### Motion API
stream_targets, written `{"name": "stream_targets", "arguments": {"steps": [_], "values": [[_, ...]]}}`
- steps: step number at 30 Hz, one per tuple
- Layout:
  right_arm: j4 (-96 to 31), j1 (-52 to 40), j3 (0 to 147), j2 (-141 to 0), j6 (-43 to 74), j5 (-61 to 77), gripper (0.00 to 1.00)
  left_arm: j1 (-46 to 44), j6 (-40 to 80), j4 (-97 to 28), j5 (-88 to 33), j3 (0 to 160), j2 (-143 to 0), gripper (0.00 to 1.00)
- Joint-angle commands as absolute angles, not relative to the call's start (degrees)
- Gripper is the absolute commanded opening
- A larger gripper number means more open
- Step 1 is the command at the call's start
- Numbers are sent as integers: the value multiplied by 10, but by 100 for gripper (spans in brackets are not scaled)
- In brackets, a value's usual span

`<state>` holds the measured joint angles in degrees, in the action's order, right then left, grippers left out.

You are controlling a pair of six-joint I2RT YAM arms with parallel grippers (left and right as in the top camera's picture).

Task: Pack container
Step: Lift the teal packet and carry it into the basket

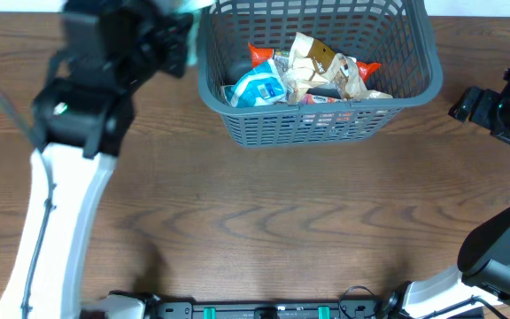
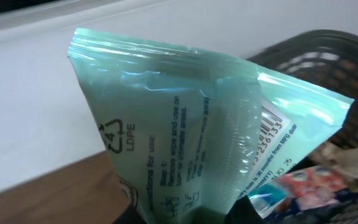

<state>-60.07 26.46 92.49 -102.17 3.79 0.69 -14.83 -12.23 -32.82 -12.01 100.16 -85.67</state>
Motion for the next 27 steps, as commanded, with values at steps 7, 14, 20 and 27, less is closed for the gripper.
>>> {"name": "stream_targets", "arguments": {"steps": [7, 14, 20, 27], "values": [[-603, 266, 922, -1022, 31, 11, 99, -280, -364, -324, -94, 1089, -967, 6], [-607, 266, 922, -1022, 31, 12, 99, -305, -424, -320, -72, 1089, -1026, 6], [-608, 266, 922, -1022, 31, 16, 99, -301, -429, -318, -67, 1089, -1096, 6], [-611, 266, 922, -1022, 31, 16, 99, -287, -428, -324, -68, 1089, -1145, 5]]}}
